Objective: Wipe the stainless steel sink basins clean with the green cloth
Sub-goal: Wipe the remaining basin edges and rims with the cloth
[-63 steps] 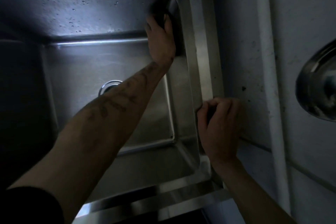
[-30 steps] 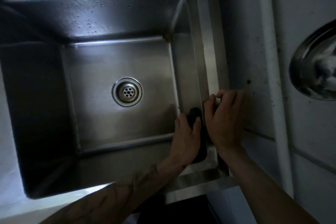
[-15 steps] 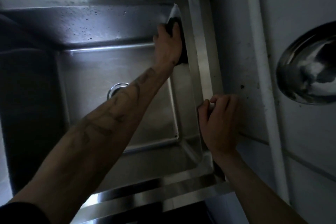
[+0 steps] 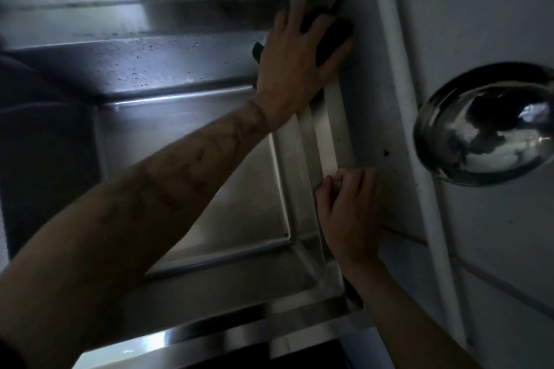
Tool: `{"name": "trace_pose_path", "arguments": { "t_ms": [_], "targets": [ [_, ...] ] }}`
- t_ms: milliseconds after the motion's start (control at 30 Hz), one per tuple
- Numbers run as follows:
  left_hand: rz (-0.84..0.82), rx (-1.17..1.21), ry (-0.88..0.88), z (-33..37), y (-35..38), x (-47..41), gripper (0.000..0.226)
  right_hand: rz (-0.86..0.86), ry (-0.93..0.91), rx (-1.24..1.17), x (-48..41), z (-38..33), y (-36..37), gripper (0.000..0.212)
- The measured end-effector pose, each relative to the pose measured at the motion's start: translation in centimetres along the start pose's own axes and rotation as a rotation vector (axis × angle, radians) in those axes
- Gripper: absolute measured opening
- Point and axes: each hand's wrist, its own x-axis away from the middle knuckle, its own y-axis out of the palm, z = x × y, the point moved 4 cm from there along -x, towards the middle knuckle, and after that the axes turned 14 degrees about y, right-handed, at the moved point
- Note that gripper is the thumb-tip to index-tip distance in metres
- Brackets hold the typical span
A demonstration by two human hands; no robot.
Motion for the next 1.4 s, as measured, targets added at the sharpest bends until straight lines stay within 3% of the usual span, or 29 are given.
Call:
{"name": "trace_pose_path", "arguments": {
  "t_ms": [133, 200, 367, 433, 500, 600, 733, 800, 867, 1000, 1200, 1267, 1400],
  "targets": [
    [-0.154, -0.02, 0.376, 3.6, 0.3, 3.8, 0.046, 0.022, -0.006, 0.001, 0.0, -0.2, -0.4, 0.016],
    [-0.141, -0.084, 0.345, 2.1, 0.7, 1.8, 0.047, 0.01, 0.002, 0.004, 0.0, -0.1, -0.3, 0.016],
    [-0.169, -0.179, -0.042, -2.6, 1.0, -4.0, 0.061, 0.008, 0.002, -0.009, 0.1, 0.0, -0.2, 0.015],
    [-0.121, -0.171, 0.028, -1.3, 0.6, -2.8, 0.056, 0.005, -0.001, -0.019, 0.0, 0.1, -0.3, 0.015],
    [-0.109, -0.103, 0.224, 0.6, 0.2, 0.0, 0.05, 0.001, -0.004, -0.024, 0.0, 0.0, -0.3, 0.015],
    [-0.214, -0.087, 0.439, 0.5, 0.2, 1.2, 0.049, 0.005, -0.014, -0.035, 0.0, 0.0, -0.4, 0.015],
    [-0.168, -0.093, 0.079, -1.3, 0.1, -2.0, 0.052, 0.004, -0.013, -0.015, 0.1, 0.2, -0.3, 0.015],
    [-0.083, -0.123, 0.033, -0.5, 0.1, -1.4, 0.049, 0.01, -0.022, -0.022, 0.2, 0.3, -0.3, 0.015],
    [-0.074, -0.094, 0.131, 1.7, -0.3, 1.1, 0.047, 0.007, -0.018, -0.051, 0.2, 0.4, -0.2, 0.014],
    [-0.237, -0.037, 0.449, 3.3, -0.4, 5.0, 0.047, -0.006, -0.003, -0.15, 0.3, 0.8, -0.5, 0.014],
    [-0.169, -0.114, 0.104, 2.2, -0.4, 1.6, 0.046, 0.002, 0.155, -0.195, 2.3, 2.5, -1.4, 0.018],
    [-0.165, -0.063, 0.16, 4.3, -0.6, 4.1, 0.047, 0.018, 0.188, -0.16, 3.6, 3.4, -1.8, 0.015],
    [-0.334, 0.037, 0.46, 7.5, -0.9, 10.0, 0.044, 0.037, 0.257, -0.106, 5.7, 4.8, -2.0, 0.021]
  ]
}}
